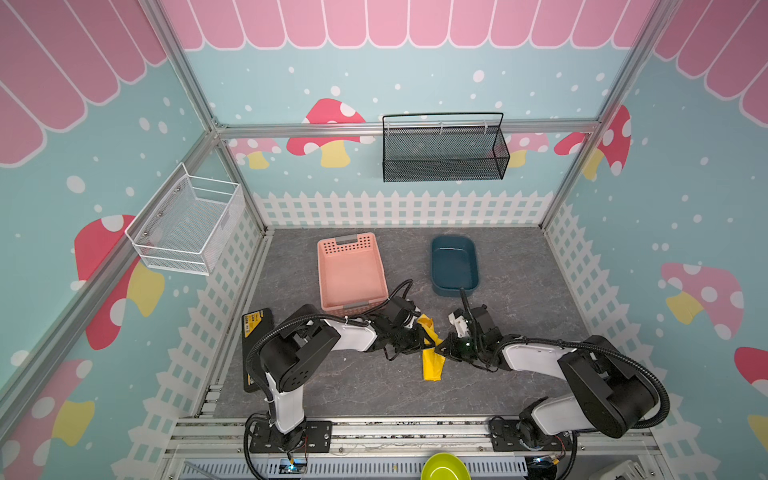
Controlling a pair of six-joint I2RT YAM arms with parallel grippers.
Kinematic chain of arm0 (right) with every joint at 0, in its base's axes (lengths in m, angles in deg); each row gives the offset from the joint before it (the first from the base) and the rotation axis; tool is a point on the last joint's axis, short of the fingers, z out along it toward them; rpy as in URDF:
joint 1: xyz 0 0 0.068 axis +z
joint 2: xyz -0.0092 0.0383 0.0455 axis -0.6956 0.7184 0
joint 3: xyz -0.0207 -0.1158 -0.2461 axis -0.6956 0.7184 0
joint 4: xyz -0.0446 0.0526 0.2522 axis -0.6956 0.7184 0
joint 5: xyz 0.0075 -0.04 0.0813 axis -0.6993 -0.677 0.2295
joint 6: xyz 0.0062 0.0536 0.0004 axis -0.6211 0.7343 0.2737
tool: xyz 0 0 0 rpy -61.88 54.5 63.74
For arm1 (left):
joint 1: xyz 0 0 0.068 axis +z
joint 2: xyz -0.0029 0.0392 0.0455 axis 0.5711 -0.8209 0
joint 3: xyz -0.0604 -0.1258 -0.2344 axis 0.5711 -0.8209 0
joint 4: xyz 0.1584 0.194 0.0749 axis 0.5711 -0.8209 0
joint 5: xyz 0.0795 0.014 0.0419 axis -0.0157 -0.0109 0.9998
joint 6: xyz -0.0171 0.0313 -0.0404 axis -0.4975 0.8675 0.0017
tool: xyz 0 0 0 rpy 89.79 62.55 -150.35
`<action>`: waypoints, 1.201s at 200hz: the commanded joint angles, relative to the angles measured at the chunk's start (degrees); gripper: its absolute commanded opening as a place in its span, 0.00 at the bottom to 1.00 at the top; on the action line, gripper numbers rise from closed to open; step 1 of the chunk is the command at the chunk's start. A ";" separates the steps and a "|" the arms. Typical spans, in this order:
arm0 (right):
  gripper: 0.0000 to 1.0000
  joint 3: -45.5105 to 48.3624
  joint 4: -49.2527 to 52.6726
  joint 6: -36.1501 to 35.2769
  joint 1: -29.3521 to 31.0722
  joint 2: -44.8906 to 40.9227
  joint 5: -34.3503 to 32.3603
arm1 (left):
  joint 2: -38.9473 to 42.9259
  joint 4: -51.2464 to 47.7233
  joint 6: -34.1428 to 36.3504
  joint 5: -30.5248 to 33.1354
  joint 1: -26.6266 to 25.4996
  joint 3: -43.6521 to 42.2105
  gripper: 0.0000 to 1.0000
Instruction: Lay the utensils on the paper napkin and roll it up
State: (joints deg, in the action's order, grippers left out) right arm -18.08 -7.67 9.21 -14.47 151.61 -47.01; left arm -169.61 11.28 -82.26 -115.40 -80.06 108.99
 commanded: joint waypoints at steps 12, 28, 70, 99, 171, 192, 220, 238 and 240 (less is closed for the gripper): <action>0.00 3.00 8.40 0.81 0.16 1.00 -1.69 | -2.29 -6.71 0.21 5.09 -0.45 -0.41 0.26; 0.00 2.94 8.59 0.99 0.19 0.44 -1.68 | -2.42 -6.67 0.01 5.09 -0.39 -0.49 0.21; 0.01 2.43 11.17 1.35 0.16 -3.36 -2.20 | -2.07 -4.63 -1.03 4.94 0.53 -1.93 0.11; 0.08 1.77 14.20 1.69 0.17 -7.64 -2.66 | -1.85 -2.70 -2.06 4.25 1.13 -2.95 0.09; 0.41 5.78 13.52 7.54 0.11 -18.47 4.04 | -0.93 2.33 -5.71 1.88 2.42 -4.51 0.07; 0.51 8.34 7.20 10.51 0.15 -17.85 8.10 | -0.93 4.47 -7.17 0.81 2.78 -5.10 0.07; 0.57 10.71 -1.08 14.25 0.16 -15.10 11.85 | -0.84 7.62 -9.27 -0.43 3.11 -5.90 0.07; 0.58 11.48 -5.34 15.89 0.19 -13.33 13.18 | -0.97 9.47 -10.49 -1.06 3.31 -6.42 0.07; 0.58 11.50 -5.74 15.99 0.12 -13.05 13.27 | -1.01 9.70 -10.68 -1.14 3.35 -6.50 0.07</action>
State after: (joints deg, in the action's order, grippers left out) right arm -8.20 -5.75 20.84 -14.40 136.35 -37.00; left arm -169.64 19.85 -89.32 -116.60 -77.30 104.22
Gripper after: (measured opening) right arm 0.575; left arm 0.093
